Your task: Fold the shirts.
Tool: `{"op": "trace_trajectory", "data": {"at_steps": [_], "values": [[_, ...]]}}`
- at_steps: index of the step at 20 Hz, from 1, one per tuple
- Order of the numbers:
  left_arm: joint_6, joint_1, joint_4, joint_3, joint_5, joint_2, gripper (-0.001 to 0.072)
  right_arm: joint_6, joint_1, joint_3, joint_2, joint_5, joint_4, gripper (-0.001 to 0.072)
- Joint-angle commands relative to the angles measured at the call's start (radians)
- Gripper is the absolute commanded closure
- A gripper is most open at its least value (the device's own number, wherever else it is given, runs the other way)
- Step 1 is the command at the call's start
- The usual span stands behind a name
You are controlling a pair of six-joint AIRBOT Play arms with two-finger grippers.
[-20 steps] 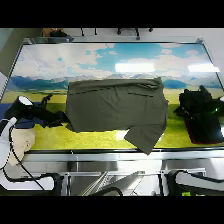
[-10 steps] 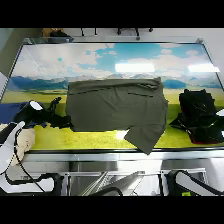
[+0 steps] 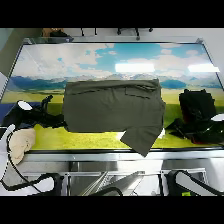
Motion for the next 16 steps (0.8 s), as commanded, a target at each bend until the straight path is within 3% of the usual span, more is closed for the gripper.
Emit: {"op": "trace_trajectory", "data": {"at_steps": [1, 8, 10, 12, 14, 16], "values": [[0.002, 0.01, -0.003, -0.001, -0.006, 0.013, 0.0693, -0.026, 0.01, -0.119, -0.011, -0.079, 0.048, 0.0278], [0.002, 0.01, -0.002, -0.001, -0.002, 0.013, 0.0692, -0.07, 0.256, -0.183, -0.079, -0.249, 0.202, 0.0289], [0.002, 0.01, 0.0, 0.0, -0.007, 0.013, 0.0692, -0.106, 0.294, -0.18, -0.075, -0.241, 0.245, 0.06], [0.001, 0.013, 0.007, 0.0, -0.021, 0.014, 0.0693, -0.106, 0.284, -0.167, -0.052, -0.182, 0.229, 0.0691], [-0.012, 0.023, 0.034, 0.0, -0.054, 0.014, 0.0694, -0.066, 0.245, -0.156, 0.003, -0.13, 0.149, 0.0693], [-0.065, 0.034, 0.157, 0.0, -0.094, 0.014, 0.0694, -0.014, 0.174, -0.154, 0.075, -0.083, 0.039, 0.0694]]}}
